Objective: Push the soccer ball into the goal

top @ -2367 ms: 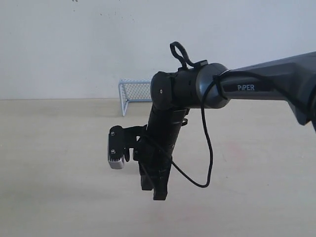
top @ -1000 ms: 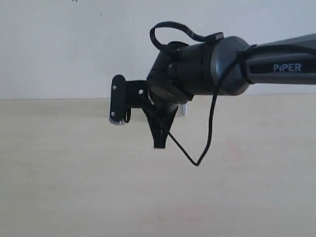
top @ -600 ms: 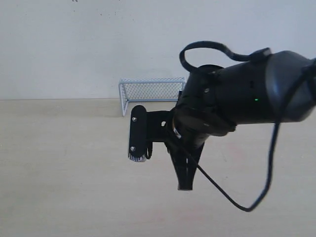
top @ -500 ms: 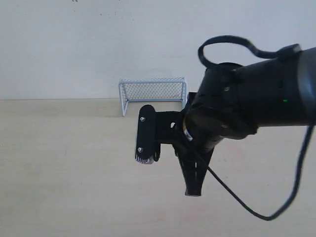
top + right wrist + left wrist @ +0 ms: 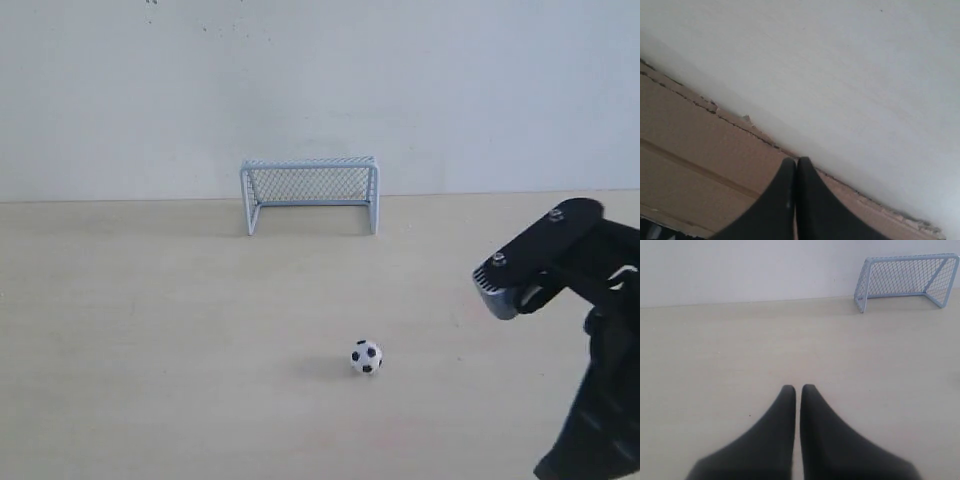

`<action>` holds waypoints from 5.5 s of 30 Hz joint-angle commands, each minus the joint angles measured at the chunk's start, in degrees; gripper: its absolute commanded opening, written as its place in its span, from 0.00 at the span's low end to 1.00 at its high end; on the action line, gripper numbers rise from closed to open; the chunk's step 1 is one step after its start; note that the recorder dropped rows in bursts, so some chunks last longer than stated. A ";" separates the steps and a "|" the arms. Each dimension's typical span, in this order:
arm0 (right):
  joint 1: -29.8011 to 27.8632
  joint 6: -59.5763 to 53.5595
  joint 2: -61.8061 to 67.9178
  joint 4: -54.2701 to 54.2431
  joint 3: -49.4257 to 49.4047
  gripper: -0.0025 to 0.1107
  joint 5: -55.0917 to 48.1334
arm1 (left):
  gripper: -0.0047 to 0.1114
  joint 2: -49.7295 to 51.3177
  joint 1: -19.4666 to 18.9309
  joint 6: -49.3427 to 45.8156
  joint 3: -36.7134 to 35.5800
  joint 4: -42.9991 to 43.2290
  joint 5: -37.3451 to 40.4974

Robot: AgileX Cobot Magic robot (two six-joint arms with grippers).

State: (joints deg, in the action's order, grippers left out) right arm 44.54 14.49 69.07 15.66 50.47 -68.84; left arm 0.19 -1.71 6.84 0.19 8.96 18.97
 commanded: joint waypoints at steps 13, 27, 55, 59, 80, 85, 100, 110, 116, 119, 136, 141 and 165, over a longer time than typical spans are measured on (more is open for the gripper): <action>0.07 6.41 -10.57 -6.23 -3.56 0.02 -1.13 | 0.08 -0.19 0.30 -0.19 -0.19 0.06 -0.79; -0.03 6.86 -11.92 -4.33 -7.91 0.02 16.35 | 0.08 -0.19 0.30 -0.19 -0.19 0.06 -0.79; -28.89 7.80 -68.65 7.01 -45.43 0.02 68.16 | 0.08 -0.19 0.30 -0.19 -0.19 0.06 -0.89; -32.10 8.18 -69.07 7.01 -47.89 0.02 70.89 | 0.08 -0.19 0.30 -0.19 -0.19 0.06 -1.03; -36.63 22.87 -69.07 5.08 -50.47 0.02 70.03 | 0.08 -0.19 0.30 -0.19 -0.19 0.06 -1.02; -36.63 24.09 -69.07 5.03 -50.47 0.02 70.77 | 0.08 -0.19 0.30 -0.19 -0.19 0.06 -1.02; -36.63 -8.73 -69.07 -21.62 -50.47 0.02 62.28 | 0.08 -0.19 0.30 -0.19 -0.19 0.06 -1.02; -36.63 -10.56 -69.07 -18.44 -50.47 0.02 49.35 | 0.08 -0.19 0.30 -0.19 -0.19 0.06 -1.02; -36.63 -10.56 -69.07 -17.84 -50.47 0.02 49.03 | 0.08 -0.19 0.30 -0.19 -0.19 0.06 -1.02; -36.78 -10.65 -69.07 -17.37 -50.47 0.02 47.86 | 0.08 -0.19 0.30 -0.19 -0.19 0.06 -1.02; -41.70 -11.59 -69.07 -17.43 -50.47 0.02 47.37 | 0.08 -0.19 0.30 -0.19 -0.19 0.06 -1.02; -41.70 -11.59 -69.07 -17.43 -50.47 0.02 47.37 | 0.08 -0.19 0.30 -0.19 -0.19 0.06 -1.02; -41.71 -11.45 -69.07 -17.43 -50.47 0.02 47.58 | 0.08 -0.19 0.30 -0.19 -0.19 0.06 -1.02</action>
State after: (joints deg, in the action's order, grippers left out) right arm 3.31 3.40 0.22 -2.02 -0.04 -21.59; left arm 0.19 -1.71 6.84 0.19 8.96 18.86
